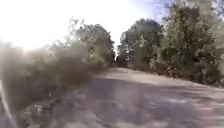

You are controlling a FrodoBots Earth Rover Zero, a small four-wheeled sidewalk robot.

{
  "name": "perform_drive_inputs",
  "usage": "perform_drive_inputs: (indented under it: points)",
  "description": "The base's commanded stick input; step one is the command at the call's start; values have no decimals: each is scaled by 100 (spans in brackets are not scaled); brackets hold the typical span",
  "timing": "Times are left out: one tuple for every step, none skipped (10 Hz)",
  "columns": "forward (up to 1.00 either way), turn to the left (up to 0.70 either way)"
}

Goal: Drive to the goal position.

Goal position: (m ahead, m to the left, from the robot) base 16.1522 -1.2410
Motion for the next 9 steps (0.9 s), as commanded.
perform_drive_inputs:
  points:
    - [70, 0]
    - [70, 0]
    - [70, 0]
    - [70, 0]
    - [70, 0]
    - [70, 0]
    - [70, 0]
    - [70, 0]
    - [70, 0]
